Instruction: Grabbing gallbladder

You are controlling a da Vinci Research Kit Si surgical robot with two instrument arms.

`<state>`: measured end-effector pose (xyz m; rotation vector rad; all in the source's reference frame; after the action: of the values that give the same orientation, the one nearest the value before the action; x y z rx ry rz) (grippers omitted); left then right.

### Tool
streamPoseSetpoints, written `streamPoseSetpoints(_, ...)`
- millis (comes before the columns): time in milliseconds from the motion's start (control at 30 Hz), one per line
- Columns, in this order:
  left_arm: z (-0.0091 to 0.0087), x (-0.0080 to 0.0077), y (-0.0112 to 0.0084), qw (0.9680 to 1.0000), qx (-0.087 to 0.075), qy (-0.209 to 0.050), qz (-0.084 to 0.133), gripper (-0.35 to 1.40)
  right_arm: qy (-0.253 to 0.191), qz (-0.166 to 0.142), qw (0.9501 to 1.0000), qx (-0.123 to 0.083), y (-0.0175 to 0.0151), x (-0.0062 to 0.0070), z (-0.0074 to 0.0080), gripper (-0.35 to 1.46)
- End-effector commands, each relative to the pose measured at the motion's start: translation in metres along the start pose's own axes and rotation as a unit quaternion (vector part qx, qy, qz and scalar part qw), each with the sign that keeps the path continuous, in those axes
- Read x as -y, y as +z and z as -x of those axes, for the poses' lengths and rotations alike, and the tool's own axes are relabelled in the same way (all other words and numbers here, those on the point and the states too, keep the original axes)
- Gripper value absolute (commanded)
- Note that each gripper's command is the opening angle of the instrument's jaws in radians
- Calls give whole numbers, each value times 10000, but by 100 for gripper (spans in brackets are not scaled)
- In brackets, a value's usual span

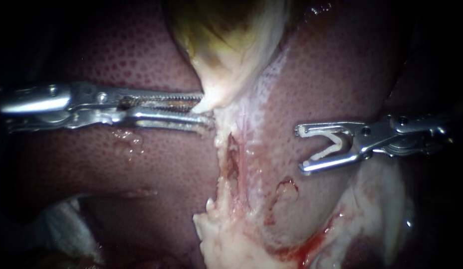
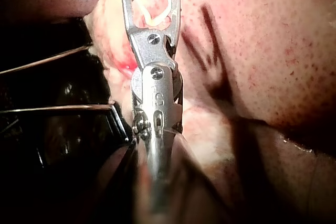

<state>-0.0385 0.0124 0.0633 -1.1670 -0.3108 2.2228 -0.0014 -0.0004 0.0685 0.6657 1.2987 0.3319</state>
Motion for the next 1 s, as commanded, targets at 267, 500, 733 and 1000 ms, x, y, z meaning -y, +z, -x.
streamPoseSetpoints(267,9,12,-9,9998,187,-48,69,-35,0,-2,10000,1,0,0,0,50)
streamPoseSetpoints(500,8,10,-19,9996,263,-104,90,-35,0,-2,10000,1,0,0,0,50)
streamPoseSetpoints(733,1,20,-47,9995,269,-124,81,-35,0,-2,10000,1,0,0,0,50)
streamPoseSetpoints(1000,-19,39,-79,9994,258,-209,-35,-35,0,-1,10000,1,0,0,0,50)
